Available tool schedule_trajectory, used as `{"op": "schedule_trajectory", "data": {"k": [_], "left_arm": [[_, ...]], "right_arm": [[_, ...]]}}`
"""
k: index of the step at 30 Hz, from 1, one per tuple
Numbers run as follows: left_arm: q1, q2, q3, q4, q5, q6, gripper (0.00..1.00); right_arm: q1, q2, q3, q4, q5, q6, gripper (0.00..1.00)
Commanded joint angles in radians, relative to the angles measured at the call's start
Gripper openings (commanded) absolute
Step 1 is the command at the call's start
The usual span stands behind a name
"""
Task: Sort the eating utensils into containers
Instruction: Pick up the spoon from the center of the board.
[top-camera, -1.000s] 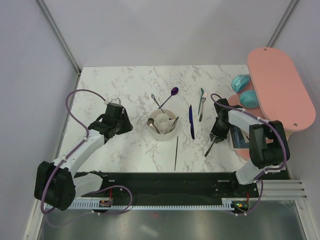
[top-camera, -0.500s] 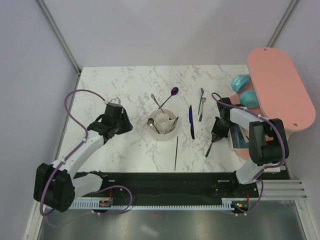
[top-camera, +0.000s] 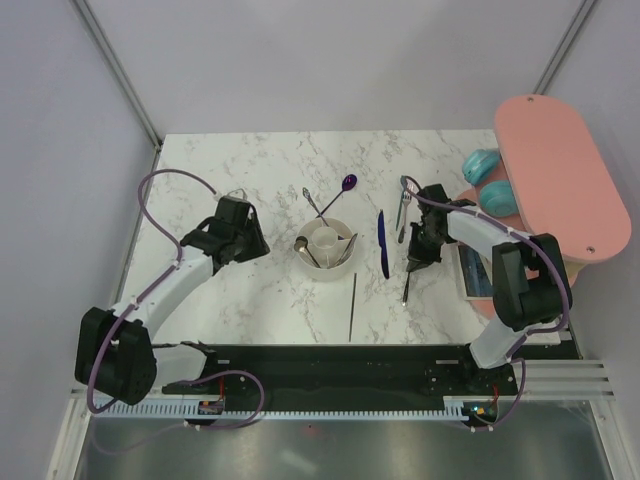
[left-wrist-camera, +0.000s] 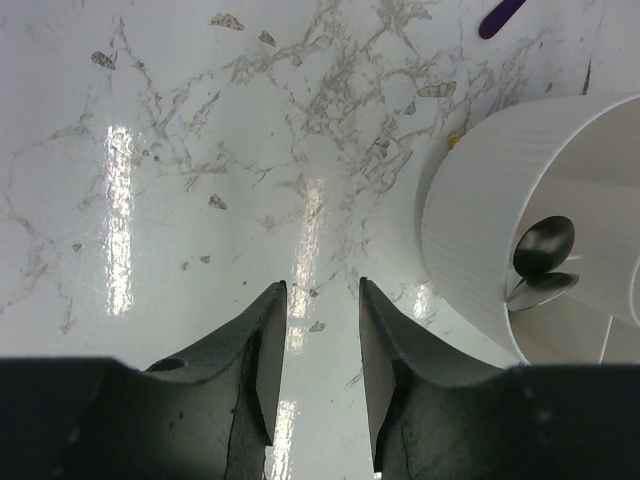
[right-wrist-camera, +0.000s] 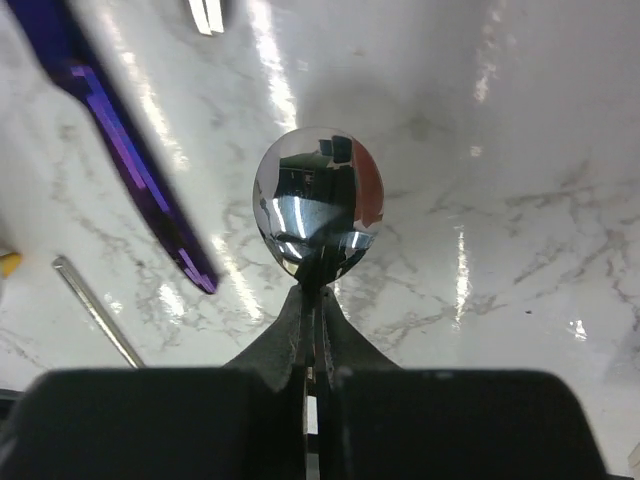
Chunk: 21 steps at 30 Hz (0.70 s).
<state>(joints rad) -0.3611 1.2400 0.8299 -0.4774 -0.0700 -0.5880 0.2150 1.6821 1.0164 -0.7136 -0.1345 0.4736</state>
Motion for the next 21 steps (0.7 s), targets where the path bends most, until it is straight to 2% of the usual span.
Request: {"op": "schedule_trajectory", "data": {"k": [1, 11, 16, 21], "left_arm": [[0.004, 0.032, 0.1, -0.015, 0.021, 0.022, 0.42], [0.004, 0.073, 0.158, -0.082, -0.03, 0.053, 0.41], [0.005, 0.076, 0.149, -0.096, -0.013, 0.034, 0.41], [0.004, 0.085, 0.159, -0.101, -0.016, 0.042, 0.41]], "right_arm": [[0.064, -0.032, 0.112, 0.02, 0.021, -0.05, 0.0], [0.179, -0.048, 0.264, 0.003, 0.173, -0.079, 0.0], [0.182, -0.053, 0.355, 0.014, 0.179, -0.119, 0.0], [0.214, 0.007, 0.519, 0.005, 0.148, -0.165, 0.0]]}}
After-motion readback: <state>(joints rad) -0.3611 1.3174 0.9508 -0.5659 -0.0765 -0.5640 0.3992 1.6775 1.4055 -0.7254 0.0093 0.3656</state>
